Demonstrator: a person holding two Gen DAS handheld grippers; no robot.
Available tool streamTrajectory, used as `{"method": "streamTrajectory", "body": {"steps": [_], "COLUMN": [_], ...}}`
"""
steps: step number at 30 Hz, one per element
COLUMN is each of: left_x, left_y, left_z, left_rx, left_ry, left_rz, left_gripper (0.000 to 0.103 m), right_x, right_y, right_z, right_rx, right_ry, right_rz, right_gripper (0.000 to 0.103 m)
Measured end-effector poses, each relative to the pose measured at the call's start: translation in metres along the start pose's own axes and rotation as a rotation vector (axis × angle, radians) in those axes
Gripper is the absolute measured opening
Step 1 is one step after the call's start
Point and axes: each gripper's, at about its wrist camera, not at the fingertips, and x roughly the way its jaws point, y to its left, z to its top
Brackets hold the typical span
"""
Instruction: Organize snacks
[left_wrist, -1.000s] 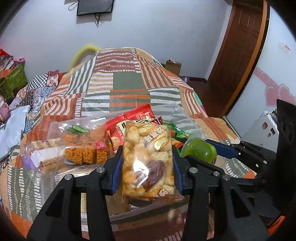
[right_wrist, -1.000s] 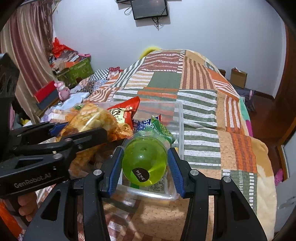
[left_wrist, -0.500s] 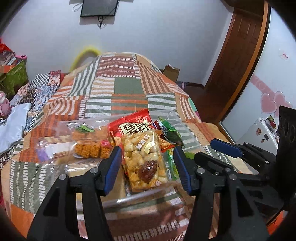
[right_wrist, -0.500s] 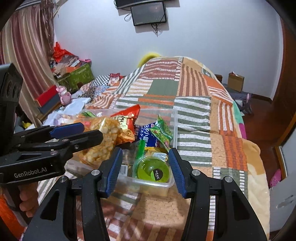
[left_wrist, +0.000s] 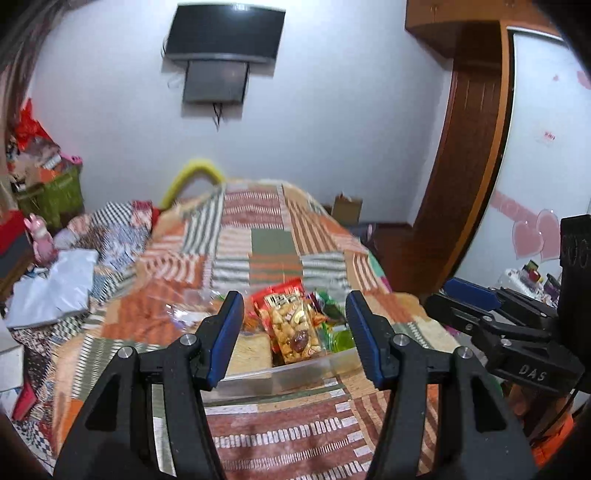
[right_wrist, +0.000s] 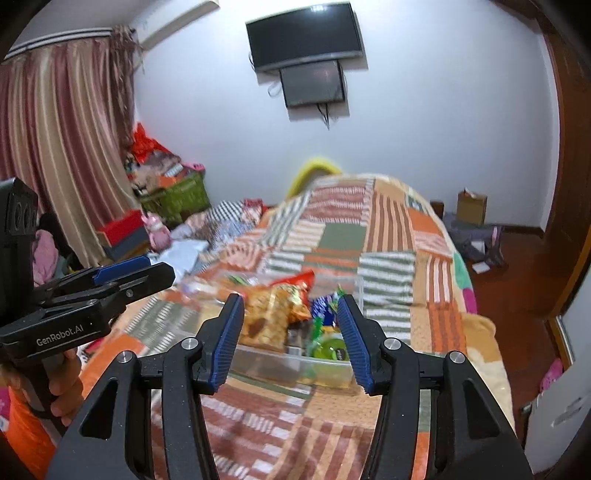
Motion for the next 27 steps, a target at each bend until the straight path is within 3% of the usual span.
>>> {"method": "streamTrajectory", "body": {"steps": [4,6,12,17,19,27], "left_x": [-0.036,-0.051,-0.085,-0.102,-0.107,-0.108], "left_y": [-0.003,-0.004,-0.008,-0.009,-0.010,-0.009], "left_z": [0.001,-0.001,-0.006,-0.011,-0.013,-0.017], "left_rx": [0.007,0.002,0.008,0.012,0.016,0.020], "left_ry": [-0.064,-0.088,-0.162,-0.206,-0.213,-0.213], "left_rz": [0.014,0.020,0.056,0.081,0.085,0.089], "left_gripper": [0.057,0.067,0.084,0.096,0.098,0.100], "right_x": [-0.030,-0.045,-0.070,-0.077,-0.077,-0.079], "right_y": [0.014,0.021,0.036,0.040,0.039,0.038], "right_z": [0.004,0.006,0.006,0.005,0.004,-0.001], "right_rx": [-0.026,-0.035,-0.055,-0.051,-0.043,-0.038], "right_ry": [-0.079,-0.114,-0.178,-0.206,-0.213,-0.214], "right_rz": [-0.003,-0.002,-0.010,-0.013,-0.017,-0.025], "right_gripper": [0.064,0.069,0.085,0.093,0.100,0.103]}}
